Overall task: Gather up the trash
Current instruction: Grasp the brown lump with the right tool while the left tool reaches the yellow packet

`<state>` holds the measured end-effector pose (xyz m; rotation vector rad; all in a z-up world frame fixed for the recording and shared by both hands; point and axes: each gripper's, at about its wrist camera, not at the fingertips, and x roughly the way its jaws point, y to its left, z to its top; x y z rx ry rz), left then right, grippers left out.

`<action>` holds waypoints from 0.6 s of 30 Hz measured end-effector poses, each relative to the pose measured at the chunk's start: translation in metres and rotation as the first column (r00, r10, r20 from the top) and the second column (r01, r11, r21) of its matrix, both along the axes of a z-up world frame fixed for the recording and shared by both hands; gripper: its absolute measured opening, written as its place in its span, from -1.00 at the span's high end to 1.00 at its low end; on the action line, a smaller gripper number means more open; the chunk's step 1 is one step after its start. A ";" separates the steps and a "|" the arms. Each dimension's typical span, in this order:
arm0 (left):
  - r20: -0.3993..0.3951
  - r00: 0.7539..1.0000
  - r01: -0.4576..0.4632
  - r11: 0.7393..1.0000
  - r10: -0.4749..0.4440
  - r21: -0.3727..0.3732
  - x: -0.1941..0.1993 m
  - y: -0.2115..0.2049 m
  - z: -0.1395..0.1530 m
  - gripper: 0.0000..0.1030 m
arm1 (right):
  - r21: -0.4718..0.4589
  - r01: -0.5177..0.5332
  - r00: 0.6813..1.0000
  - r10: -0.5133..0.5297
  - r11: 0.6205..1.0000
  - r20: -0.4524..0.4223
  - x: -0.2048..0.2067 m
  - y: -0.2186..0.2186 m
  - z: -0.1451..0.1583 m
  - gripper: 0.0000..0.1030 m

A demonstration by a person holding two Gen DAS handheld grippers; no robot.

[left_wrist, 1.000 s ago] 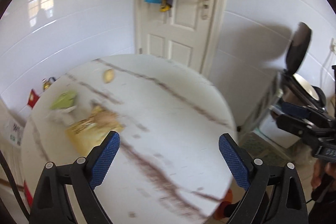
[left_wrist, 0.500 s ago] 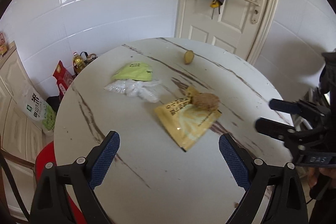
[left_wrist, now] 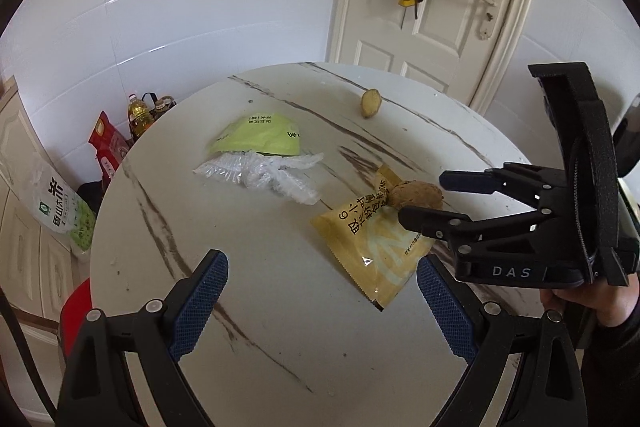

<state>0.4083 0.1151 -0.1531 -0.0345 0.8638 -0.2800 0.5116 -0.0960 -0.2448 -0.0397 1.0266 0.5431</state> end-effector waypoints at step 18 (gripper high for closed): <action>-0.065 0.998 0.028 0.996 -0.023 0.080 0.059 -0.067 -0.030 -0.83 | 0.111 0.075 0.997 -0.077 0.991 0.022 -0.024 -0.075 0.014 0.18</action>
